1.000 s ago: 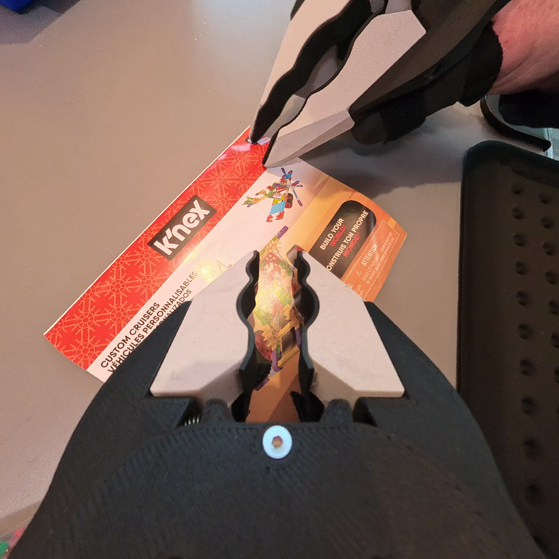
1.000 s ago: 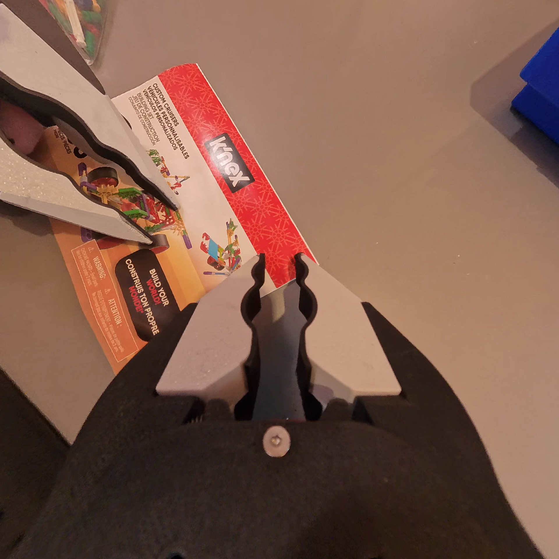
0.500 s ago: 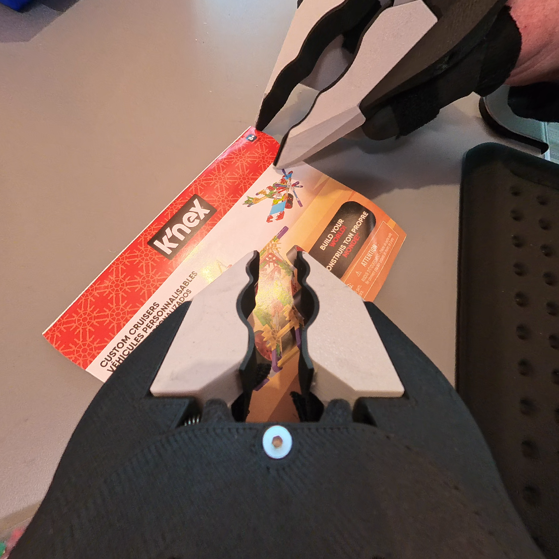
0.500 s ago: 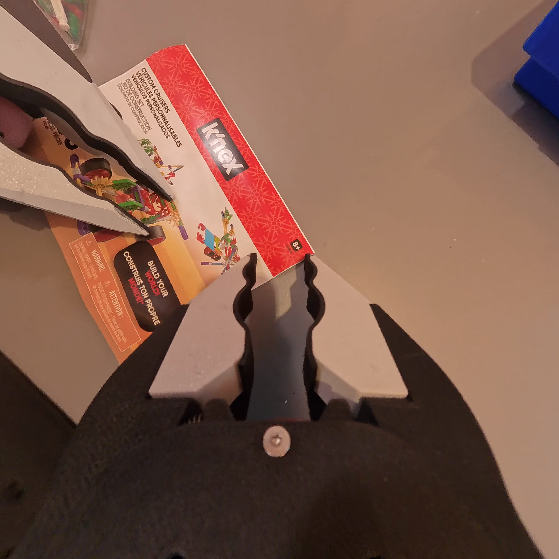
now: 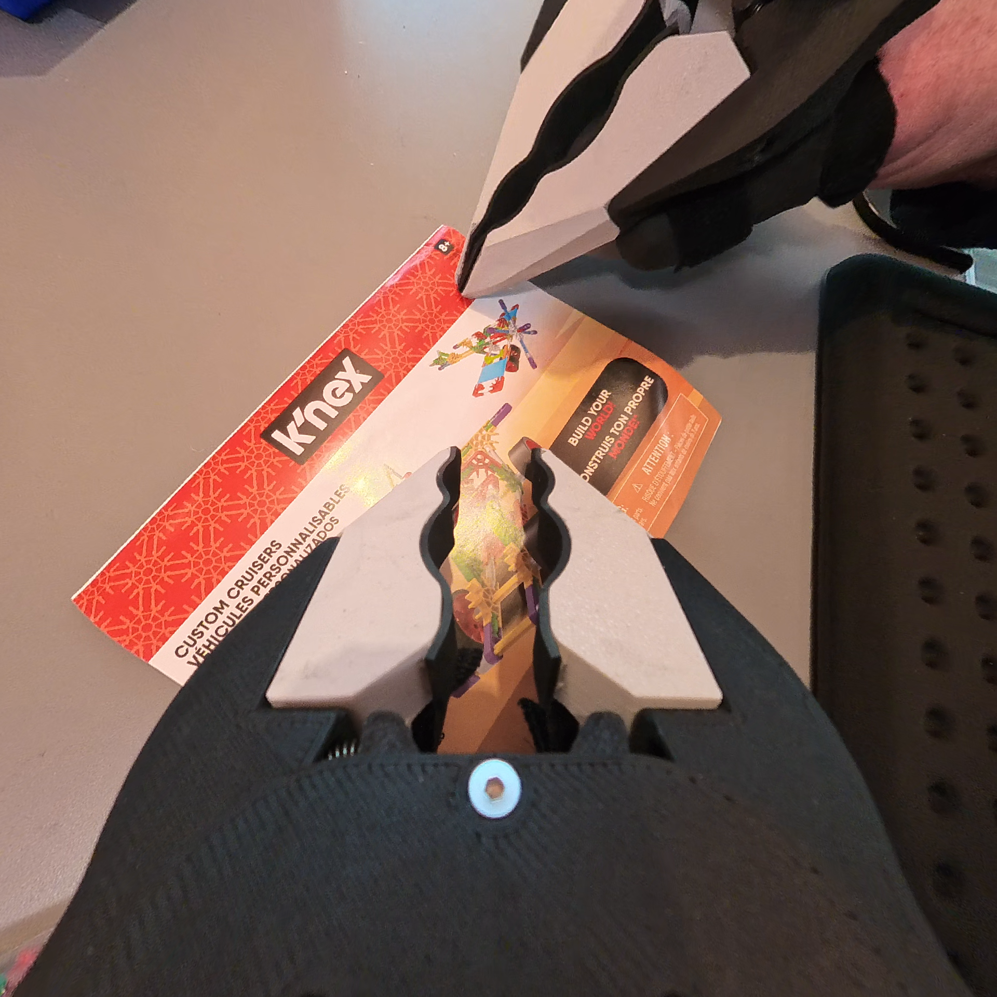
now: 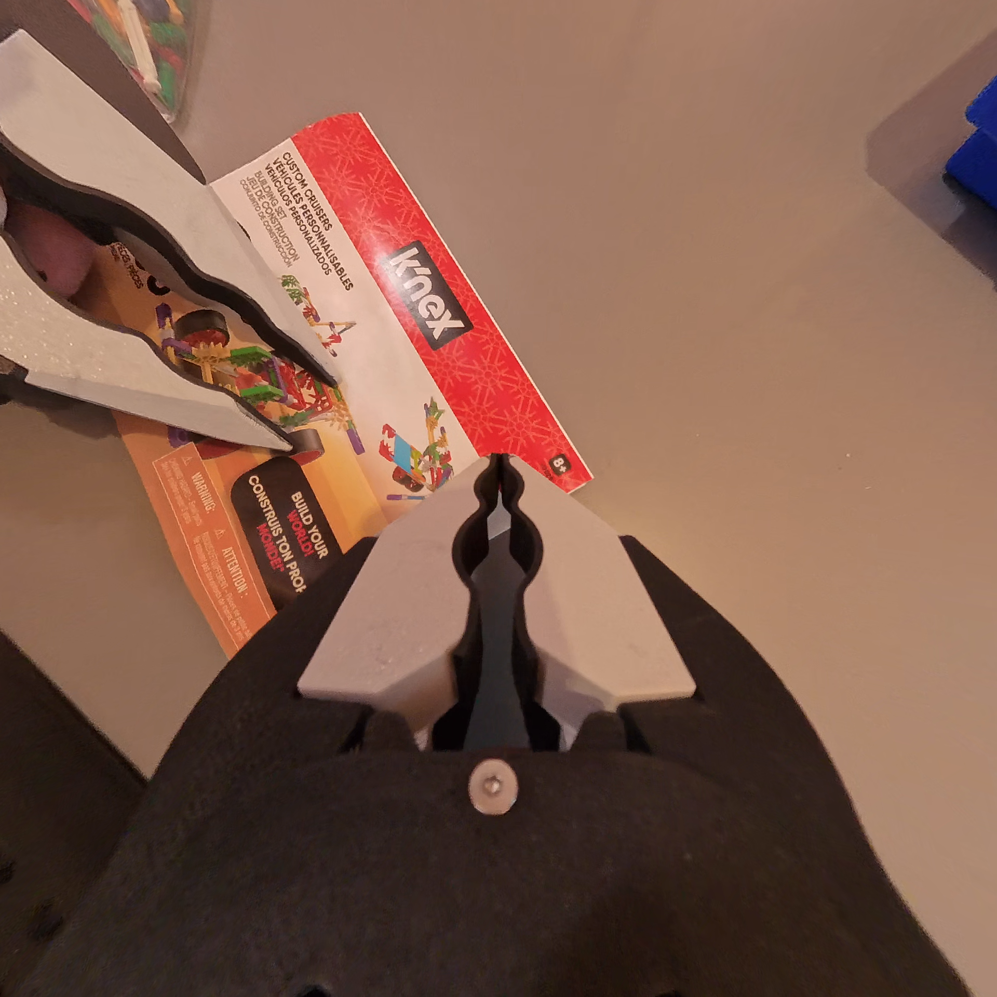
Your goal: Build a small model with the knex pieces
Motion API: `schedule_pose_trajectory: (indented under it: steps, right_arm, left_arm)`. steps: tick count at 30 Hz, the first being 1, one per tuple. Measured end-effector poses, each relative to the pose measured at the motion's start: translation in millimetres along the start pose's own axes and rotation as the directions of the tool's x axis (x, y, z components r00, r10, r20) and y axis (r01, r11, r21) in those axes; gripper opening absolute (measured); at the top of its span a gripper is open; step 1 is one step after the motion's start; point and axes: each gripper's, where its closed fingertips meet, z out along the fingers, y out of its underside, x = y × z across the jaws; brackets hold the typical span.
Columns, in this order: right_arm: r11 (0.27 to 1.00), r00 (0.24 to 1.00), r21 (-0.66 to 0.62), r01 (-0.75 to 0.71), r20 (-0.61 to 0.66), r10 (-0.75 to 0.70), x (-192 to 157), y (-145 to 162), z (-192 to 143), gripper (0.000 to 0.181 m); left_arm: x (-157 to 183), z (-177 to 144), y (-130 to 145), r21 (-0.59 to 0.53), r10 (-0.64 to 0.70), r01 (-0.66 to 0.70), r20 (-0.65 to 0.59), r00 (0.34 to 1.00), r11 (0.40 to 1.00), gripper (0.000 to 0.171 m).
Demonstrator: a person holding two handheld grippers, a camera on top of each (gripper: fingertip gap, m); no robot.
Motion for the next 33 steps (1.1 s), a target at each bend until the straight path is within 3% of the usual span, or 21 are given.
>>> schedule_pose_trajectory:
  steps: [1,3,5,12,33]
  right_arm:
    - [1.0,1.0,-0.004,-0.004,-0.004,0.004,0.8,-1.0,-0.4,0.0]
    - [1.0,0.999,-0.005,-0.008,-0.033,0.008,8.3,-1.5,-1.7,0.035]
    - [1.0,1.0,-0.022,0.003,-0.023,-0.004,12.8,1.6,-2.2,0.046]
    - [0.994,0.997,-0.094,0.063,0.041,-0.059,12.8,1.7,-0.9,0.033]
    - [0.99,0.991,-0.061,0.13,-0.002,-0.13,11.6,1.0,-2.0,0.015]
  left_arm:
    - [0.1,0.0,0.0,0.0,0.001,-0.001,0.0,1.0,1.0,0.024]
    - [0.5,0.0,0.2,0.0,0.005,-0.005,0.001,1.0,1.0,0.025]
    - [0.7,-0.1,0.3,0.0,0.008,-0.008,0.001,1.0,1.0,0.026]
    - [0.6,-0.2,-0.1,0.002,-0.003,0.003,-0.011,1.0,1.0,0.025]
    - [0.3,-0.1,0.1,0.005,0.003,-0.003,0.0,1.0,1.0,0.025]
